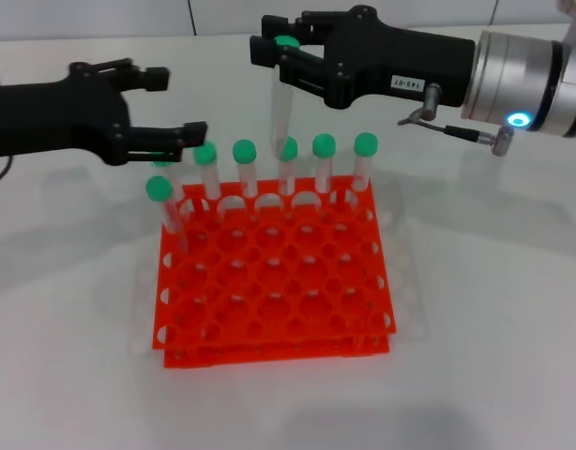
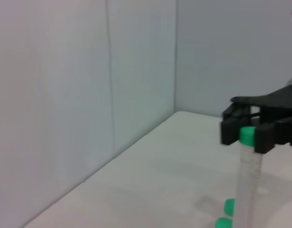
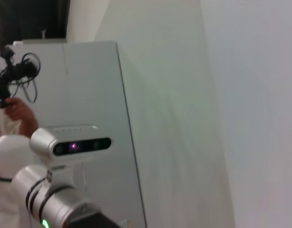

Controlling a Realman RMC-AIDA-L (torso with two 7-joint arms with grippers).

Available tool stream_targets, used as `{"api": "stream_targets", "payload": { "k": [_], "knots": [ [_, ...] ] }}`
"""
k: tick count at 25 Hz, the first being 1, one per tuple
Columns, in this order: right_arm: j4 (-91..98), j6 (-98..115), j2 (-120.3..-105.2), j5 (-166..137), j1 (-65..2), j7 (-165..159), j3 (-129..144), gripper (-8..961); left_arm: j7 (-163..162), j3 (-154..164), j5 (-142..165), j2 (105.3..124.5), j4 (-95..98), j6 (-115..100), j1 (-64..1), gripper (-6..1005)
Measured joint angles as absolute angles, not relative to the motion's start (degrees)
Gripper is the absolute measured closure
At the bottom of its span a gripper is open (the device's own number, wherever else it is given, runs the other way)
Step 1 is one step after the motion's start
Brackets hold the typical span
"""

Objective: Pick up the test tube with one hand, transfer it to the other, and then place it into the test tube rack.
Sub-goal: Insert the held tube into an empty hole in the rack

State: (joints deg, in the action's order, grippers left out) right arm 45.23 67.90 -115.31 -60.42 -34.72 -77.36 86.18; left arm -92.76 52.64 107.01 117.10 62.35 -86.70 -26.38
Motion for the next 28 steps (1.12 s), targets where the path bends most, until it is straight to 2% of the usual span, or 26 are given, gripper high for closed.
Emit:
{"api": "stream_targets", "payload": {
  "k": [8, 14, 23, 28],
  "knots": [
    [54.86, 65.03, -115.31, -67.72, -30.39, -82.95, 85.86, 699, -99.19, 52.55, 106.94, 117.66, 71.80, -87.28, -20.11, 111],
    [56.99, 65.32, -115.00, -70.47, -29.80, -86.71, 85.80, 698, -100.74, 51.30, 106.75, 118.89, 77.53, -90.13, -15.40, 111],
    [61.24, 65.70, -115.56, -73.53, -27.86, -90.07, 86.03, 697, -103.51, 40.62, 105.35, 119.01, 81.96, -104.81, -11.05, 111],
    [61.42, 64.97, -115.89, -72.81, -27.10, -89.75, 88.43, 697, -106.60, 36.71, 106.28, 118.30, 87.77, -111.00, -9.06, 111]
  ]
}}
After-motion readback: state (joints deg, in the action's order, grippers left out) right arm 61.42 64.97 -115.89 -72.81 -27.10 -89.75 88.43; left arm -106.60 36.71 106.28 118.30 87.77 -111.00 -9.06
